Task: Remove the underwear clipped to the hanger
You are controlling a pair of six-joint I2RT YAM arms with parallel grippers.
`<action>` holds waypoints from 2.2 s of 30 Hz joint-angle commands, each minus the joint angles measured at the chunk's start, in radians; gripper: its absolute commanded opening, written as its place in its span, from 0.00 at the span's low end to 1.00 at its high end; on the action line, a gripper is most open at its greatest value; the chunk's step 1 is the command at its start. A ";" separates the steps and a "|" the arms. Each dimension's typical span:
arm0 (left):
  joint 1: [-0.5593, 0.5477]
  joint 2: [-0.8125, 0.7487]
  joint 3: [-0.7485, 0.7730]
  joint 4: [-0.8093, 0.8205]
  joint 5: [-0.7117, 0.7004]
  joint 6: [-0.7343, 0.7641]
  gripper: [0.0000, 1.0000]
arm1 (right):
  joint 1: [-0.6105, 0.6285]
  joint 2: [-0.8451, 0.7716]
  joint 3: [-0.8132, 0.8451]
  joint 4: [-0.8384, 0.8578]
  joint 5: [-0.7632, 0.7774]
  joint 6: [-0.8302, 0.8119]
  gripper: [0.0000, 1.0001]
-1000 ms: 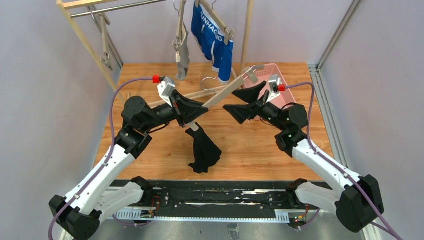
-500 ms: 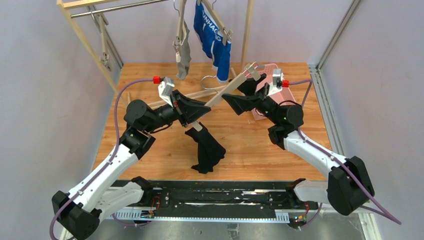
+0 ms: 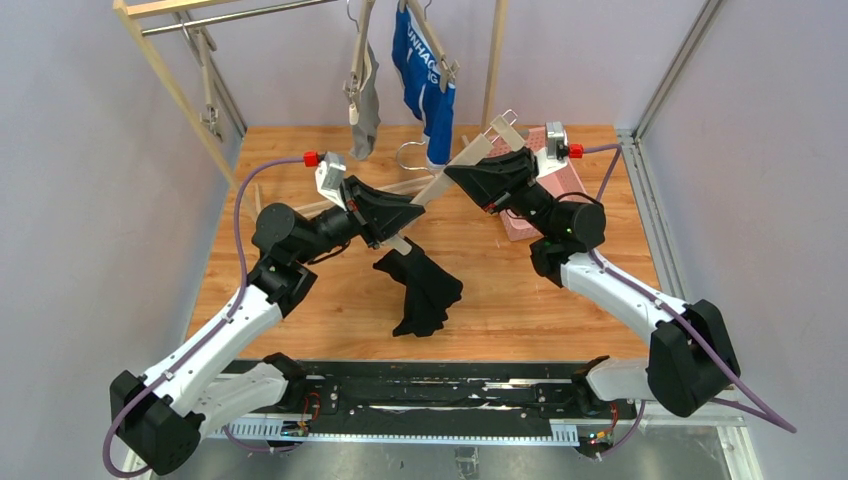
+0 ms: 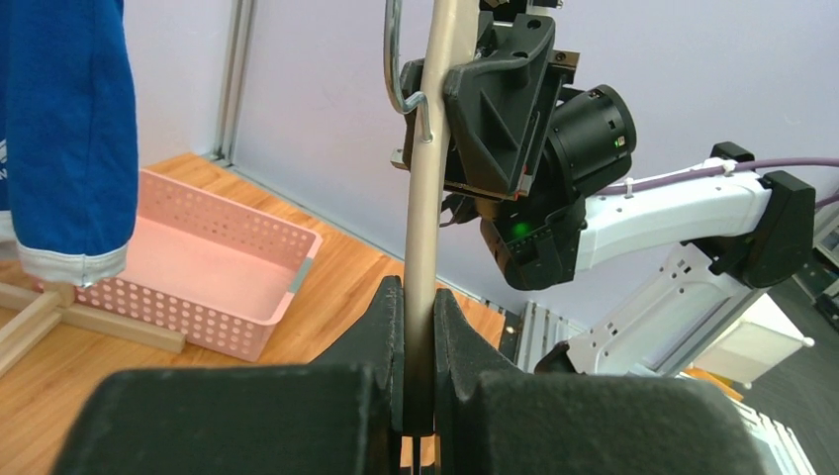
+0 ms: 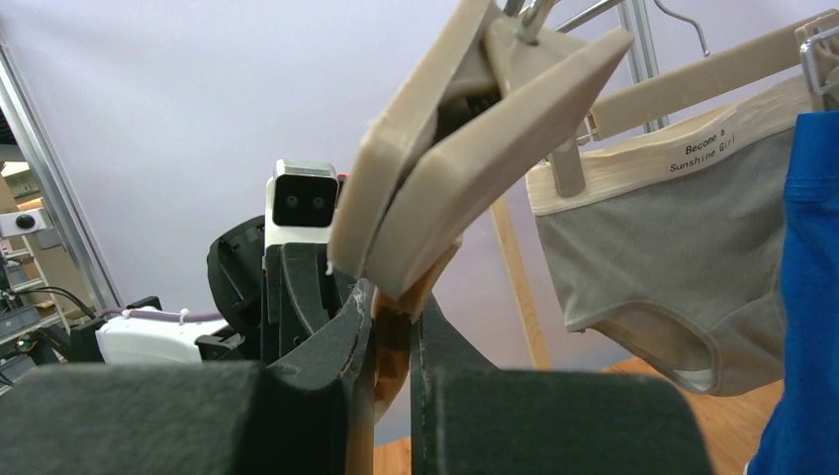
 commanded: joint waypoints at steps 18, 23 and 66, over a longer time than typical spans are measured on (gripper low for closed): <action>-0.025 -0.221 -0.089 -0.318 -0.213 0.227 0.75 | -0.001 -0.112 0.018 -0.079 -0.014 -0.123 0.01; -0.025 -0.244 -0.114 -0.309 -0.232 0.226 0.83 | 0.000 -0.104 0.023 -0.029 -0.033 -0.068 0.01; -0.025 -0.095 -0.046 -0.079 0.049 0.151 0.80 | 0.043 -0.122 0.048 -0.120 -0.112 -0.064 0.01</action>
